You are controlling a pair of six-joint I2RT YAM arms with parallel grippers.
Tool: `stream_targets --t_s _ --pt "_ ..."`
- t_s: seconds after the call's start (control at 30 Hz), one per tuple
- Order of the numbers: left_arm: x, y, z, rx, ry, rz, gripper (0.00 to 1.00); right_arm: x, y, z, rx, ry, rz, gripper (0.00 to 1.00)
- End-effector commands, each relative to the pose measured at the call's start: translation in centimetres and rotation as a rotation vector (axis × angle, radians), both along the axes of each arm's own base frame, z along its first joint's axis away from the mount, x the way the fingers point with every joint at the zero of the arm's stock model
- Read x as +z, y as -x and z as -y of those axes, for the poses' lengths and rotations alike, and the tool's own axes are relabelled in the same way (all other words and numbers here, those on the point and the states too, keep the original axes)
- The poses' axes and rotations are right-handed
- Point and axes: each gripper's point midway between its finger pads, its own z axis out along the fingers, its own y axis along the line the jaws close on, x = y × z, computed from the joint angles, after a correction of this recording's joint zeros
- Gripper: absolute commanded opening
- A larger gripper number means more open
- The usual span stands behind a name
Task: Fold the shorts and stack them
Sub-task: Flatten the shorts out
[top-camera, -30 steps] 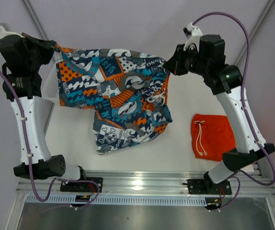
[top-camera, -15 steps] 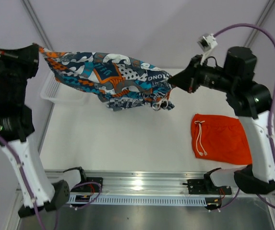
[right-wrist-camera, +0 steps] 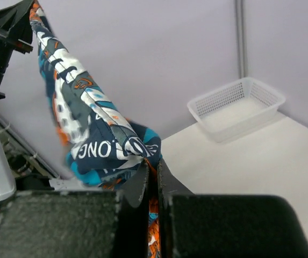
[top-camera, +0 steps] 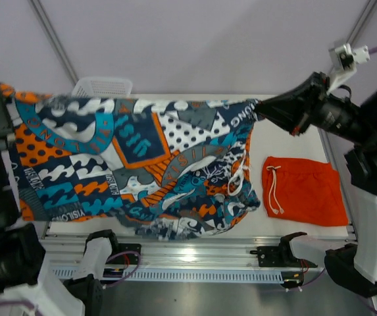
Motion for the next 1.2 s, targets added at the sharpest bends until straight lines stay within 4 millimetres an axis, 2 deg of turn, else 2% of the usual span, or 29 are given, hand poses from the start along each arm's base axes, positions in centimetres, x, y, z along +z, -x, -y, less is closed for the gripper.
stream_targets --t_s 0.0,0.07,0.1,0.13,0.2,0.23,0.3,0.33,0.37,0.4,0.43,0.53,0.57,0.6,0.63,0.7,0.73,0.77,0.8,0.83,0.87,0.9,0.93,0.97,1.0,1.03,1.1,1.13,1.17 --pt "-4.8 -14.1 -1.9 -0.097 0.053 -0.250 0.00 -4.3 -7.9 -0.8 0.020 -0.031 -0.265 0.00" --pt "-5.8 -17.4 -1.6 -0.164 0.055 -0.263 0.00 -6.5 -11.1 0.7 -0.017 -0.068 -0.354 0.00" --pt "-10.0 -20.7 -1.9 -0.182 0.085 -0.357 0.00 -8.9 -12.9 0.9 -0.026 -0.089 -0.417 0.00" --pt "-11.2 -21.9 -2.0 -0.185 0.096 -0.377 0.00 -10.3 -14.1 1.4 -0.053 -0.095 -0.449 0.00" --pt "-17.5 -25.6 -1.9 -0.195 0.121 -0.490 0.00 -14.5 -15.9 1.6 -0.082 -0.087 -0.523 0.00" --pt "-18.8 -26.3 -1.8 -0.196 0.124 -0.504 0.00 -15.8 -16.3 1.8 -0.095 -0.085 -0.538 0.00" --pt "-25.3 -28.5 -1.7 -0.198 0.162 -0.596 0.00 -18.0 -17.3 2.1 -0.123 -0.077 -0.538 0.00" --pt "-27.8 -29.3 -1.2 -0.213 0.180 -0.613 0.00 -20.6 -17.9 2.4 -0.142 -0.068 -0.587 0.00" --pt "-29.2 -29.9 -1.2 -0.207 0.192 -0.623 0.00 -21.6 -18.6 2.6 -0.156 -0.064 -0.590 0.00" --pt "-33.5 -30.5 -1.0 -0.205 0.214 -0.692 0.00 -22.9 -19.3 2.9 -0.184 -0.054 -0.596 0.00" --pt "-33.3 -31.2 -0.7 -0.211 0.207 -0.654 0.00 -25.2 -20.3 3.1 -0.203 -0.044 -0.644 0.00" --pt "-37.9 -33.9 0.9 -0.206 0.208 -0.709 0.00 -27.8 -22.7 3.7 -0.246 -0.037 -0.666 0.00" --pt "-38.8 -34.7 1.2 -0.202 0.208 -0.717 0.00 -29.0 -24.4 3.7 -0.259 -0.035 -0.676 0.00" --pt "-41.1 -36.4 1.2 -0.197 0.213 -0.754 0.00 -29.5 -25.5 3.9 -0.270 -0.038 -0.686 0.00" --pt "-40.5 -37.5 2.7 -0.231 0.207 -0.727 0.00 -29.9 -26.5 3.8 -0.274 -0.040 -0.695 0.00" --pt "-40.9 -39.6 3.3 -0.243 0.208 -0.719 0.00 -31.0 -29.8 3.8 -0.274 -0.042 -0.711 0.00" --pt "-43.0 -41.2 3.6 -0.246 0.217 -0.751 0.00 -31.3 -31.0 3.8 -0.277 -0.043 -0.718 0.00" --pt "-40.6 -42.7 3.8 -0.255 0.216 -0.697 0.00 -31.5 -32.3 3.8 -0.276 -0.049 -0.725 0.00" --pt "-41.1 -43.6 3.9 -0.253 0.219 -0.701 0.00 -31.8 -35.1 4.0 -0.283 -0.055 -0.718 0.00" --pt "-43.3 -45.0 4.1 -0.247 0.221 -0.739 0.00 -31.9 -36.7 4.3 -0.291 -0.060 -0.710 0.00" --pt "-40.5 -46.6 4.1 -0.246 0.216 -0.680 0.00 -31.9 -38.2 4.5 -0.298 -0.085 -0.726 0.00" --pt "-41.0 -47.5 4.2 -0.238 0.218 -0.689 0.00 -31.7 -41.2 4.5 -0.293 -0.112 -0.688 0.00" --pt "-43.7 -49.0 4.5 -0.239 0.212 -0.737 0.00 -31.2 -43.1 6.1 -0.316 -0.144 -0.659 0.00" --pt "-42.6 -50.4 4.9 -0.262 0.204 -0.718 0.10 -31.3 -44.5 6.4 -0.325 -0.168 -0.667 0.34" --pt "-41.4 -51.4 5.9 -0.321 0.174 -0.717 0.31 -30.4 -46.8 6.8 -0.331 -0.192 -0.641 0.62" --pt "-41.4 -52.9 6.2 -0.341 0.159 -0.725 0.69 -31.8 -47.6 7.4 -0.391 -0.180 -0.721 0.99" --pt "-40.1 -53.1 6.8 -0.362 0.108 -0.769 0.98 -30.8 -48.3 8.2 -0.441 -0.125 -0.671 0.99" --pt "-40.2 -52.7 6.8 -0.349 0.093 -0.789 0.99 -31.6 -47.7 8.5 -0.468 -0.099 -0.715 0.99" --pt "-38.4 -51.7 6.7 -0.338 0.079 -0.775 0.99 -31.7 -47.4 8.9 -0.497 -0.085 -0.717 1.00"
